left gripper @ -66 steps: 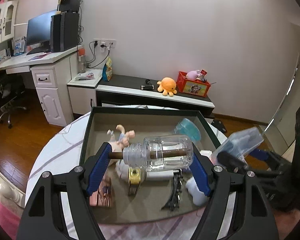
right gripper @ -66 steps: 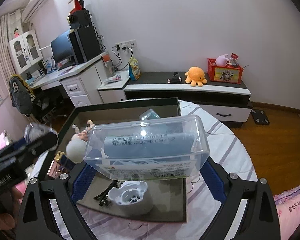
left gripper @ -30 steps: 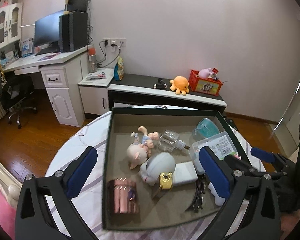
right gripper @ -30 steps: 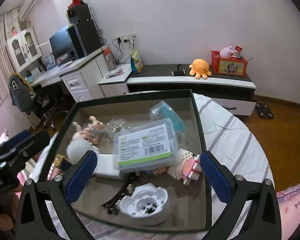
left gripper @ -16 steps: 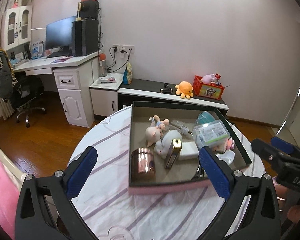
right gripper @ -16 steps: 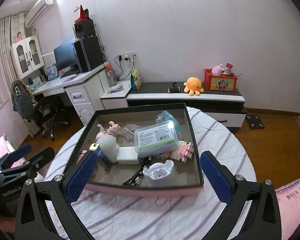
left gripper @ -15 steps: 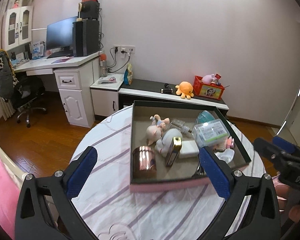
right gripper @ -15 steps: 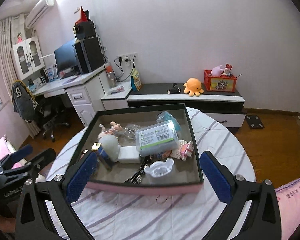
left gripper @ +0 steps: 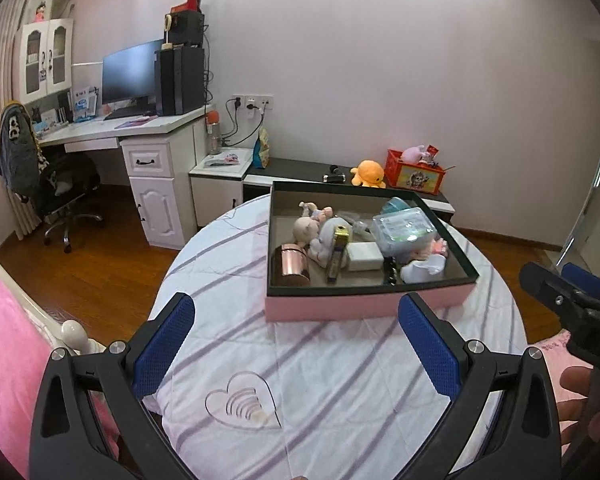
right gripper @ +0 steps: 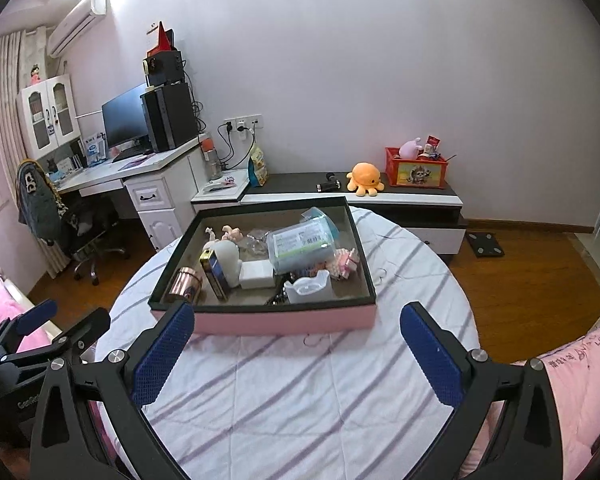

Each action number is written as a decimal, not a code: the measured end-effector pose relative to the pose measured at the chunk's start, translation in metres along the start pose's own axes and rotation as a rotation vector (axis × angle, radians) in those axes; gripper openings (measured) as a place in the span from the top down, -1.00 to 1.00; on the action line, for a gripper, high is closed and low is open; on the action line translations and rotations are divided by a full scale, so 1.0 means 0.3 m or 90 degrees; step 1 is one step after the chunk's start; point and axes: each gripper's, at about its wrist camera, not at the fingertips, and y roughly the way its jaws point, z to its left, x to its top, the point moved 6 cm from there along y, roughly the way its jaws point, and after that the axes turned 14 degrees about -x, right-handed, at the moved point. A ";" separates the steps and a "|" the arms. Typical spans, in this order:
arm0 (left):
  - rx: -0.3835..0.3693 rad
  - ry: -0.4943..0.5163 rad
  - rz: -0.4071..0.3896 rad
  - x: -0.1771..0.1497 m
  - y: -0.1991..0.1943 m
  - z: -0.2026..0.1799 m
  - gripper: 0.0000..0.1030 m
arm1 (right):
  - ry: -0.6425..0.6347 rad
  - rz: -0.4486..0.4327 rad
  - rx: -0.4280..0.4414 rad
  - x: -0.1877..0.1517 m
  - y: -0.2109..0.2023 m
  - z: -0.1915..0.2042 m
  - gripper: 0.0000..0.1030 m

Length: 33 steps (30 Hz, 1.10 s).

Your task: Organize rigid objects

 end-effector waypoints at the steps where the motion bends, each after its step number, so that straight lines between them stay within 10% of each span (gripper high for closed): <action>1: 0.000 0.002 -0.001 -0.006 -0.011 -0.008 -1.00 | 0.000 0.000 0.000 -0.007 -0.011 -0.003 -1.00; 33: 0.036 0.018 -0.026 -0.019 -0.115 -0.048 -1.00 | 0.012 -0.037 -0.007 -0.018 -0.130 -0.027 -1.00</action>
